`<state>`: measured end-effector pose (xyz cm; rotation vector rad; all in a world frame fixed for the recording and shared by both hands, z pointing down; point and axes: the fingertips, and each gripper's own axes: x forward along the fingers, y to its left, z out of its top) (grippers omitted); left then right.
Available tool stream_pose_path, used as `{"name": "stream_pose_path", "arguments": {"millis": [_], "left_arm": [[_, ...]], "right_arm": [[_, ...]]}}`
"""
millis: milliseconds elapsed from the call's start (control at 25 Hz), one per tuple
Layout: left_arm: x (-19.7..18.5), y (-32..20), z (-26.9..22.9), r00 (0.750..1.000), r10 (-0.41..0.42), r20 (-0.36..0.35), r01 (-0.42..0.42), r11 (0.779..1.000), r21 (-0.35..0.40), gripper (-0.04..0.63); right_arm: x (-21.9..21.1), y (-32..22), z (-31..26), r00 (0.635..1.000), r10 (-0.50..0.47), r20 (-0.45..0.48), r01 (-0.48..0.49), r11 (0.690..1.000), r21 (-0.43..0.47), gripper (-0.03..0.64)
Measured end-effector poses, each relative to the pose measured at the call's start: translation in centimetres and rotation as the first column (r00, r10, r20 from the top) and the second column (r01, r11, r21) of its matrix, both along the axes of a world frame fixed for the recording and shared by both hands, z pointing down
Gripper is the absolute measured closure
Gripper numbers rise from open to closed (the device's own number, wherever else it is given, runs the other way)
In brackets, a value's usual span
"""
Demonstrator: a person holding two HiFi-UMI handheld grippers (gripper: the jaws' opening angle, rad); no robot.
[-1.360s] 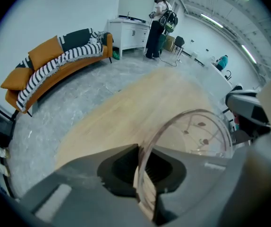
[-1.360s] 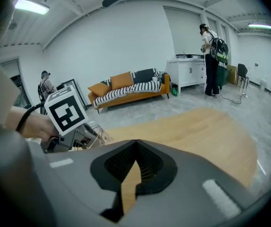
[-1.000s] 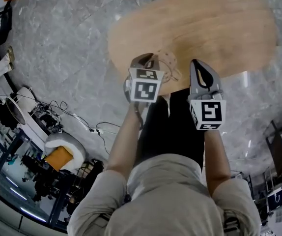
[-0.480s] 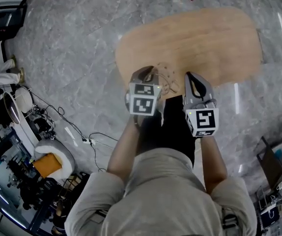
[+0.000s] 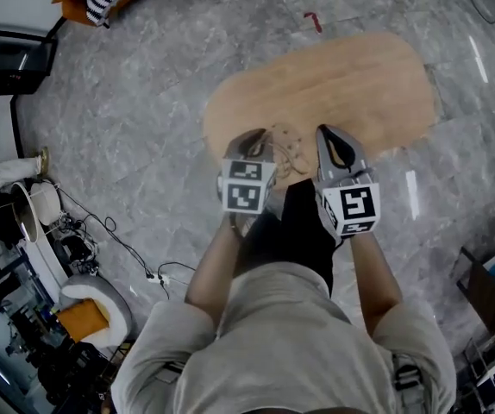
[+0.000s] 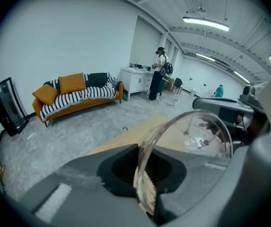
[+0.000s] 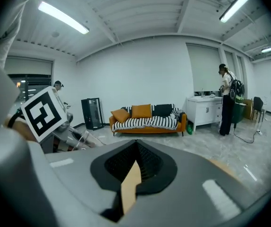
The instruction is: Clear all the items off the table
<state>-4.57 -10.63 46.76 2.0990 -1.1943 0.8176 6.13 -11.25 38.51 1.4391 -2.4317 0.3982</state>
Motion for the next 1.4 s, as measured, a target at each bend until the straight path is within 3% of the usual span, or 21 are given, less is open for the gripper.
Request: {"name": "stream_pose_path", "arguments": {"millis": [320, 480, 720, 840, 1000, 1160, 1400], "left_arm": [[-0.5, 3.6, -4.8, 0.998, 0.018, -0.060, -0.013, 0.997, 0.080, 0.554], [-0.3, 4.8, -8.2, 0.995, 0.050, -0.083, -0.036, 0.987, 0.156, 0.554], [-1.5, 9.1, -13.1, 0.991, 0.101, -0.087, -0.081, 0.974, 0.214, 0.554], [-3.3, 10.5, -15.0, 0.990, 0.093, -0.106, -0.063, 0.965, 0.254, 0.554], [-5.4, 13.3, -16.1, 0.986, 0.068, -0.152, -0.026, 0.963, 0.267, 0.554], [-4.7, 14.7, -16.7, 0.977, 0.059, -0.205, -0.004, 0.966, 0.259, 0.554], [-3.3, 16.7, -18.7, 0.975, 0.085, -0.206, -0.020, 0.954, 0.299, 0.554]], "right_arm": [[-0.3, 3.7, -4.1, 0.999, 0.045, -0.009, -0.044, 0.997, 0.057, 0.611], [-0.3, 5.7, -6.9, 0.998, 0.054, -0.034, -0.050, 0.994, 0.102, 0.611], [-1.2, 9.5, -11.3, 0.992, 0.121, 0.033, -0.125, 0.978, 0.166, 0.611], [-2.6, 11.1, -13.5, 0.991, 0.129, 0.031, -0.132, 0.965, 0.224, 0.611], [-4.2, 14.6, -15.0, 0.990, 0.143, 0.010, -0.141, 0.954, 0.263, 0.611], [-3.7, 17.5, -15.3, 0.982, 0.191, 0.001, -0.184, 0.944, 0.272, 0.611], [-3.0, 19.9, -16.8, 0.983, 0.178, -0.046, -0.154, 0.933, 0.326, 0.611]]}}
